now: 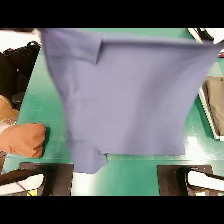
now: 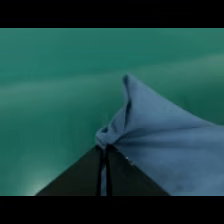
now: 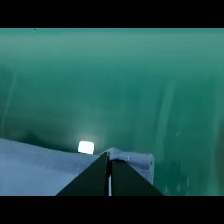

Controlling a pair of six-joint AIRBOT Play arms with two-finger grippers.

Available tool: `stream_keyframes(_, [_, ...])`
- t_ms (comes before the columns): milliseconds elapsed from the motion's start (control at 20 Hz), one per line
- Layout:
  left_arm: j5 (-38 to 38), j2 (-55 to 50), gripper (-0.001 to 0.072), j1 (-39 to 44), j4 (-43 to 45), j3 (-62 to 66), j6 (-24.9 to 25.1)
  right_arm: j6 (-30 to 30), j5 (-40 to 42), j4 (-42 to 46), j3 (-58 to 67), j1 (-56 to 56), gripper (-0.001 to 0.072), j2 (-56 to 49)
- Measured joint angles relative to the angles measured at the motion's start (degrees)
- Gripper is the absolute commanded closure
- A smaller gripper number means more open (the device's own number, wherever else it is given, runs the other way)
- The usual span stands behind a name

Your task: Fold the shirts.

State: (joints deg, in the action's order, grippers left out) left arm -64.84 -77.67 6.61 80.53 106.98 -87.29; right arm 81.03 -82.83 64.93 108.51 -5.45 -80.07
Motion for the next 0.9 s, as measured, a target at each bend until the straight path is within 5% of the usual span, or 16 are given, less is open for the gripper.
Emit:
stream_keyframes(400, [7.1,-22.6,0.0679,0.0,-1.4,-1.3,1.2,0.9,11.1,3.7,0.0,7.8,0.0689,-20.5])
stream_keyframes(500, [8.1,-24.5,0.0313,0.0,-1.4,-1.4,1.2,1.0,12.8,3.8,0.0,8.1,0.0426,-22.4])
stream_keyframes(550, [8.5,-25.0,0.0261,0.0,-1.3,-1.4,1.2,1.0,13.3,3.9,0.0,8.1,0.0417,-23.0])
stream_keyframes(800, [2.9,-26.1,0.0288,-0.1,1.0,0.4,1.3,1.0,12.3,3.7,0.0,6.7,0.0362,-21.6])
stream_keyframes(900, [-2.4,-25.3,0.0287,-1.1,2.0,1.7,1.3,0.4,7.9,3.7,0.0,5.5,0.0263,-19.6])
